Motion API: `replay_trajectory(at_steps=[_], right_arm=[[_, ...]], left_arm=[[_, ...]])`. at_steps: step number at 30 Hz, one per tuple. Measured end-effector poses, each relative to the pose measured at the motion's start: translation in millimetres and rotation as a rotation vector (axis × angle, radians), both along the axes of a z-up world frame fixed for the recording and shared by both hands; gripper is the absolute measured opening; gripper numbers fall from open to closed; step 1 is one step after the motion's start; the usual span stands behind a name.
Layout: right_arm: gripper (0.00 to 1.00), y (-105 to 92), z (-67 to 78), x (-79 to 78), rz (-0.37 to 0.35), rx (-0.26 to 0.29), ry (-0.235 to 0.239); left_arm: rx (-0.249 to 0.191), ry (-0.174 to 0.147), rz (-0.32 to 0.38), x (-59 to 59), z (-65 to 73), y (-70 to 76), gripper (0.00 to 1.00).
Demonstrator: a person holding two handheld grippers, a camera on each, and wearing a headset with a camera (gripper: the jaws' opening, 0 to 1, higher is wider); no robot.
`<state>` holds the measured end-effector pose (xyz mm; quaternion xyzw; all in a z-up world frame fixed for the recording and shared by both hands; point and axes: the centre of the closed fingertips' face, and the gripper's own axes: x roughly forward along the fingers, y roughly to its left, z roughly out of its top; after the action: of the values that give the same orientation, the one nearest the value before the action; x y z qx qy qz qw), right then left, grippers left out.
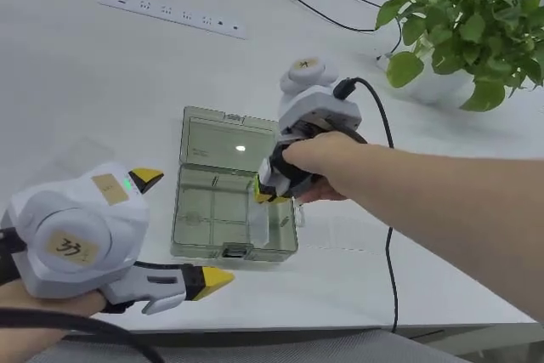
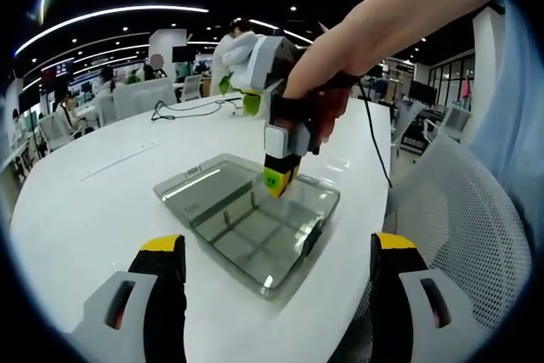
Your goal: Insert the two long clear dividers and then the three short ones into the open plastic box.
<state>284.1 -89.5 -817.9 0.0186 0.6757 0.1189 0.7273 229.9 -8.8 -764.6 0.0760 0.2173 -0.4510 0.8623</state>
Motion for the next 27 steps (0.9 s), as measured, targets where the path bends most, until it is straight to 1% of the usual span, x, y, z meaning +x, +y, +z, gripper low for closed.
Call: replay_trajectory(at_steps=[4,7,10,11,14,22,24,26,27], right_arm=[[0.01,0.1,-5.5,0.2,-0.005,0.0,-0.016],[0.01,0.8,-9.2,1.3,0.014,-0.016,-0.032],[0.01,0.3,-8.0,0.0,0.013,-0.015,-0.03],[0.01,-0.2,-7.8,0.2,-0.002,-0.008,-0.028],[0.01,-0.3,-7.6,0.2,0.002,-0.006,-0.034],[0.02,0.3,-7.1,-1.9,0.018,-0.004,-0.042],[0.03,1.5,-7.1,-1.9,0.025,0.007,-0.042],[0.04,1.8,-7.8,-0.5,0.048,0.017,-0.053],[0.04,1.8,-7.6,-1.0,0.042,0.018,-0.047]], left_arm=[[-0.001,-0.001,0.003,0.8,0.4,0.3,0.91],[0.001,0.002,0.002,0.4,-0.4,0.3,0.91],[-0.001,0.003,0.005,0.6,-0.6,0.6,0.91],[-0.002,0.004,0.005,0.7,-0.8,0.4,0.91],[0.0,0.005,0.001,0.5,-1.6,-0.6,0.91],[0.004,0.006,-0.001,-1.3,-2.5,-0.9,0.91],[0.003,0.008,0.0,-1.4,-2.8,-0.9,0.91],[0.007,0.005,0.0,-1.5,-2.8,-0.8,0.91],[0.008,0.004,0.0,-1.5,-2.7,-0.7,0.91]])
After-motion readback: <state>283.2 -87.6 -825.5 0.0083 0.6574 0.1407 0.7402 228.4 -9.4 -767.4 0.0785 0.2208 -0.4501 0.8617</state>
